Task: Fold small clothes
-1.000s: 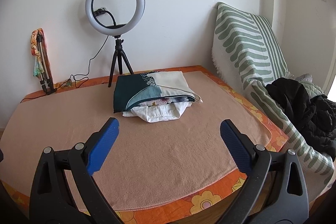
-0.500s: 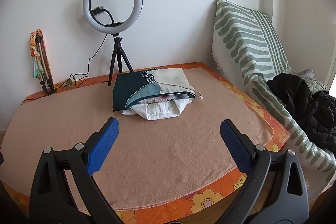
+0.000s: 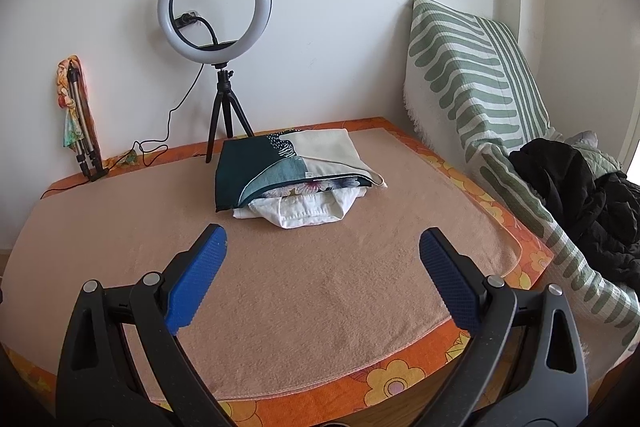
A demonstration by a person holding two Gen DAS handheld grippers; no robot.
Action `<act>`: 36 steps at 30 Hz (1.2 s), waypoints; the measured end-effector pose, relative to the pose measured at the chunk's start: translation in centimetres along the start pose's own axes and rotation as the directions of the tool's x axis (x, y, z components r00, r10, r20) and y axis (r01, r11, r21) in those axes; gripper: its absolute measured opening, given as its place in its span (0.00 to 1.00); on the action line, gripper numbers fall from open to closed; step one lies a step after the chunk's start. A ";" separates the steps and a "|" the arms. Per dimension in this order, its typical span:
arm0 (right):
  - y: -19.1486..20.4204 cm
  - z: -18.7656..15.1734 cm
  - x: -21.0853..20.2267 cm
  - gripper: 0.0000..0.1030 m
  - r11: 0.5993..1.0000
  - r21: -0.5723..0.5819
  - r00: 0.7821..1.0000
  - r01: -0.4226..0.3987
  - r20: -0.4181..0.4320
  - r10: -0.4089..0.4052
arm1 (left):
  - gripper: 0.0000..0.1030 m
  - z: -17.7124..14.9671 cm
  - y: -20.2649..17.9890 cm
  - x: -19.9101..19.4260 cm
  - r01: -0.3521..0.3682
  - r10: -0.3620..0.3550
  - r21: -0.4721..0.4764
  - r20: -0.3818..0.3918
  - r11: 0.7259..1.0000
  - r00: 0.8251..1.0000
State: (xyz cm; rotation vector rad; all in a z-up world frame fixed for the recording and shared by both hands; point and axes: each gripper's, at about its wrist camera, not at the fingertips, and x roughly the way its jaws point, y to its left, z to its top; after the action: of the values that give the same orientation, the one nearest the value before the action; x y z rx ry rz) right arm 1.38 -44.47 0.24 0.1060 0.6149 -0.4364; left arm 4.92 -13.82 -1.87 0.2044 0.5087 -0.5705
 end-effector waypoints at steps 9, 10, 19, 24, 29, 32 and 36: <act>0.2 -0.1 -0.1 0.96 1.000 -0.008 1.000 0.002 0.003 -0.002 | 0.99 0.0 0.0 0.0 0.000 0.000 -0.001 0.002 1.000 1.000; 0.2 -0.1 -0.2 0.96 1.000 -0.008 1.000 0.005 0.003 -0.005 | 0.99 0.0 0.0 0.0 0.002 -0.002 -0.001 0.002 1.000 1.000; 0.3 0.1 -0.3 0.96 1.000 -0.008 1.000 0.000 0.011 0.000 | 0.99 0.1 -0.1 -0.2 0.006 -0.006 0.000 0.006 1.000 1.000; 0.2 0.2 -0.1 0.96 1.000 -0.008 1.000 0.002 0.005 -0.002 | 0.99 0.2 0.1 -0.1 0.006 -0.006 -0.003 0.001 1.000 1.000; 0.1 0.3 -0.1 0.96 1.000 -0.003 1.000 -0.002 0.003 0.002 | 0.99 0.2 0.1 -0.1 0.008 -0.008 0.001 0.000 1.000 1.000; 0.2 0.2 -0.1 0.96 1.000 -0.009 1.000 0.000 0.000 0.000 | 0.99 0.1 0.0 0.0 0.007 -0.007 0.004 -0.004 1.000 1.000; 0.1 0.3 0.0 0.96 1.000 -0.010 1.000 -0.006 0.002 0.006 | 0.99 0.1 0.0 0.2 0.005 -0.005 0.001 -0.012 1.000 1.000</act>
State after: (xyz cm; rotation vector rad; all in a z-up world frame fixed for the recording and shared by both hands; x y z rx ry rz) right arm 1.53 -44.42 0.47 0.0979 0.6146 -0.4281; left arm 5.08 -13.96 -1.93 0.2073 0.5206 -0.5748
